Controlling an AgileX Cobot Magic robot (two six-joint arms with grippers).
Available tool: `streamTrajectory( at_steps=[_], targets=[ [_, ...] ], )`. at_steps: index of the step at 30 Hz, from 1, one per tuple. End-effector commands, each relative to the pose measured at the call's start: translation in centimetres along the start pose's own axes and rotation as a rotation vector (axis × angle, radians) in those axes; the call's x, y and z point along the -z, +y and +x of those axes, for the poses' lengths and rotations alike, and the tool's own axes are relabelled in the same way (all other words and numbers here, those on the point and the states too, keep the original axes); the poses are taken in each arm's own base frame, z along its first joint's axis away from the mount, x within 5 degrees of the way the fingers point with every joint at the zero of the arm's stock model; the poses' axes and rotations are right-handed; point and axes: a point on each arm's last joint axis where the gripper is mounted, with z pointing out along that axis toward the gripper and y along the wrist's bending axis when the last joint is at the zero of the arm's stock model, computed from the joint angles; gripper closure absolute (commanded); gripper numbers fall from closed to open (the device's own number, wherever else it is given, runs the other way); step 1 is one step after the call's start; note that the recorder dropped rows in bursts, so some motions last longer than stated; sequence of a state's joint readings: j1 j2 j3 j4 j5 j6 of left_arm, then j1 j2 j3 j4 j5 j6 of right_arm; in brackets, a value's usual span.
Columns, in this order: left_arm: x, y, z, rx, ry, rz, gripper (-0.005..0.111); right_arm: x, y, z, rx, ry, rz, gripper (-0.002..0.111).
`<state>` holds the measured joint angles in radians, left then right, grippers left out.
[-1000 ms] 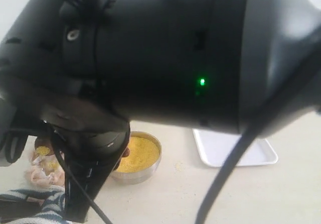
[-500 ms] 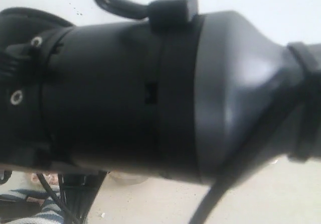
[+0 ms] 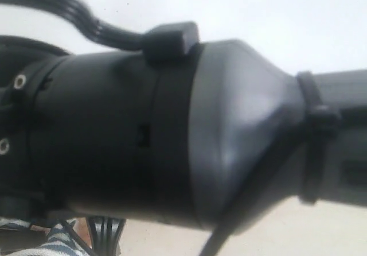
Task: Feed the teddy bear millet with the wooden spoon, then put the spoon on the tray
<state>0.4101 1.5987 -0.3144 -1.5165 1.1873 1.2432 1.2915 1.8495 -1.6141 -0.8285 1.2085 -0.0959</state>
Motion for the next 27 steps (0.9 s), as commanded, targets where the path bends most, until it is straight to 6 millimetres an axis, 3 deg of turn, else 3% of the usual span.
streamTrajectory(
  at_steps=[1, 5, 13, 18, 22, 27],
  targets=[
    [0.0, -0.3, 0.0, -0.002, 0.003, 0.035, 0.103, 1.1, 0.2, -0.7, 0.022, -0.036, 0.065, 0.109],
    [0.0, -0.3, 0.0, -0.001, 0.001, 0.036, 0.103, 1.5, 0.7, -1.5, 0.04, -0.083, 0.083, 0.109],
    [0.0, -0.3, 0.0, -0.001, 0.001, 0.036, 0.103, 2.0, 0.3, -0.9, -0.099, -0.042, 0.106, 0.109],
    [0.0, -0.4, -0.2, -0.001, -0.016, 0.042, 0.103, 2.2, -0.9, -0.3, -0.101, -0.043, 0.169, 0.109],
    [0.0, -0.4, -0.2, -0.024, -0.021, 0.043, 0.103, 1.3, -2.6, 0.8, -0.141, -0.014, 0.184, 0.109],
    [0.0, -0.4, -0.2, -0.027, -0.021, 0.043, 0.103, -0.5, -4.3, 2.9, -0.258, -0.003, 0.053, 0.109]
  ],
)
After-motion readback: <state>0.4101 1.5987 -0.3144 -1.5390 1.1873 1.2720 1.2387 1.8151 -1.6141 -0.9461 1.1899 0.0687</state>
